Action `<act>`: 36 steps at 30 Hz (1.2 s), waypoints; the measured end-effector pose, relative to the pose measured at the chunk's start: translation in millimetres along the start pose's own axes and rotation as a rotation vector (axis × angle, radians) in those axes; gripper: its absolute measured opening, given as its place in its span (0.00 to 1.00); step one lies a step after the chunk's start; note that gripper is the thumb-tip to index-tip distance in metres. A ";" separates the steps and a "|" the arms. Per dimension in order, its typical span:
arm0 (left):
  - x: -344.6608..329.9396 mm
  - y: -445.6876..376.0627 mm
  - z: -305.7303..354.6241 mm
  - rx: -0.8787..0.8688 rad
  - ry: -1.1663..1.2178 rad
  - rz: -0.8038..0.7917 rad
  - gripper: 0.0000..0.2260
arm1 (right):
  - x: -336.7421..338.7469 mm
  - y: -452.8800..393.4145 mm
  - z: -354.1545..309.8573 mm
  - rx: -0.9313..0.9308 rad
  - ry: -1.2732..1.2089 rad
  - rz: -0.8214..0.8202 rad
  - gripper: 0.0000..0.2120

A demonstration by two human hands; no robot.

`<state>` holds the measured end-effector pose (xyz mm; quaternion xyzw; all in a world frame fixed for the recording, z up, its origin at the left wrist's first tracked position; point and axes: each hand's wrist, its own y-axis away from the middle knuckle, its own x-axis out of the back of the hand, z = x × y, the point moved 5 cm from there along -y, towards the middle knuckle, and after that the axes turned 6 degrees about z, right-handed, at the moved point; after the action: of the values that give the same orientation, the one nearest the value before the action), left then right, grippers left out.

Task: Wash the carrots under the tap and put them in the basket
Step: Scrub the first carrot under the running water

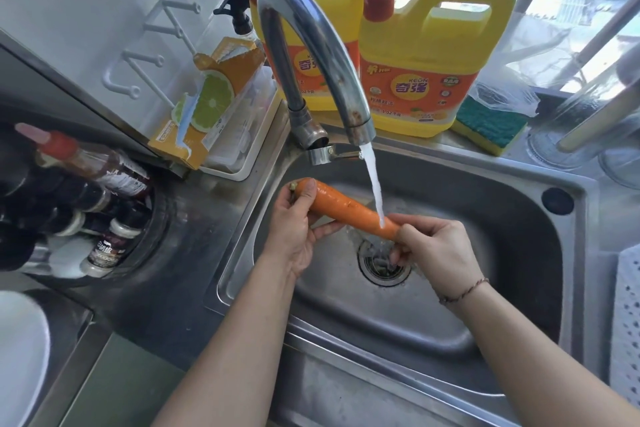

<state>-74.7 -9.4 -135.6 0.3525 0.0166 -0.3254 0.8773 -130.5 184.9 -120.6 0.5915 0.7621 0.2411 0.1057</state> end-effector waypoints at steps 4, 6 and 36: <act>7.5 -1.6 6.5 -0.028 0.039 0.021 0.05 | -10.9 -5.2 0.6 -0.066 -0.119 -0.061 0.13; 11.6 -2.4 9.2 -0.030 0.062 0.040 0.05 | -16.3 -5.6 -1.3 -0.094 -0.203 -0.092 0.14; 22.8 4.0 7.9 -0.066 0.093 0.004 0.12 | -26.2 -3.3 7.0 -0.191 -0.414 -0.038 0.10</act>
<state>-56.0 -25.0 -133.2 0.3384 0.0675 -0.3063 0.8872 -122.9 161.0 -131.5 0.6013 0.7089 0.1833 0.3199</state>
